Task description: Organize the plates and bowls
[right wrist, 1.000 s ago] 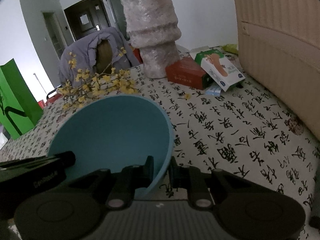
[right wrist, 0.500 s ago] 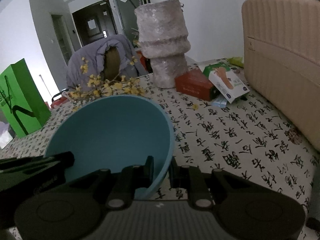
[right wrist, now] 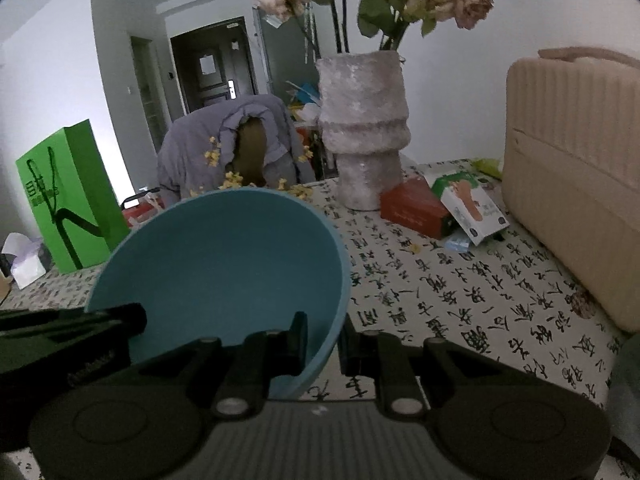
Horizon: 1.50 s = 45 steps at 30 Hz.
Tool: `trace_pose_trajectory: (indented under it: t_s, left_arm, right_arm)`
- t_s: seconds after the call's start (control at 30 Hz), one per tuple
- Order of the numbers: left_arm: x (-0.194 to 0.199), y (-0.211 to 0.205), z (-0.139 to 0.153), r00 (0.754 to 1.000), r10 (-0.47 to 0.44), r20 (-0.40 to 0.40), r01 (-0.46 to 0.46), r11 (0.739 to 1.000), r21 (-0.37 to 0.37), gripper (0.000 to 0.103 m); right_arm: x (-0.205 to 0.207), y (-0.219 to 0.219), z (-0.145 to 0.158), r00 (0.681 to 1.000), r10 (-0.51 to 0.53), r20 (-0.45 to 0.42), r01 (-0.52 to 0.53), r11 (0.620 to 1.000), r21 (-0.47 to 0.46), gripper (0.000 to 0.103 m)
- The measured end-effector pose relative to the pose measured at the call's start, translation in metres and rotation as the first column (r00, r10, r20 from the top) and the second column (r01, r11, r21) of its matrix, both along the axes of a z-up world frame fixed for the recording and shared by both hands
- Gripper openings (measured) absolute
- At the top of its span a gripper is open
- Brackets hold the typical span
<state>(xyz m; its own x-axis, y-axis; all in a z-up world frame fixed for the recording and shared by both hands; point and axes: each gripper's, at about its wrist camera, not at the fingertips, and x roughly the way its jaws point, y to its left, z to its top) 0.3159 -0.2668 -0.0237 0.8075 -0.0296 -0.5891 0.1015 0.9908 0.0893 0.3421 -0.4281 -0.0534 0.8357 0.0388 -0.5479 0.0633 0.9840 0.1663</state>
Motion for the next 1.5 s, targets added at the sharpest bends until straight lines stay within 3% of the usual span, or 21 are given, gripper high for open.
trace_pose_trajectory:
  t_s: [1.07,1.5]
  left_arm:
    - [-0.068,0.063,0.045,0.994,0.039,0.1,-0.033,0.998,-0.053,0.012]
    - [-0.092,0.089,0.047,0.991,0.07,0.116,-0.062,0.996,-0.066,0.012]
  right_arm:
    - [-0.06,0.057,0.041,0.996,0.066,0.055,-0.066,0.998,-0.008,0.015]
    - [-0.083,0.081,0.046,0.994,0.088,0.068,-0.088,0.996,-0.014,0.015]
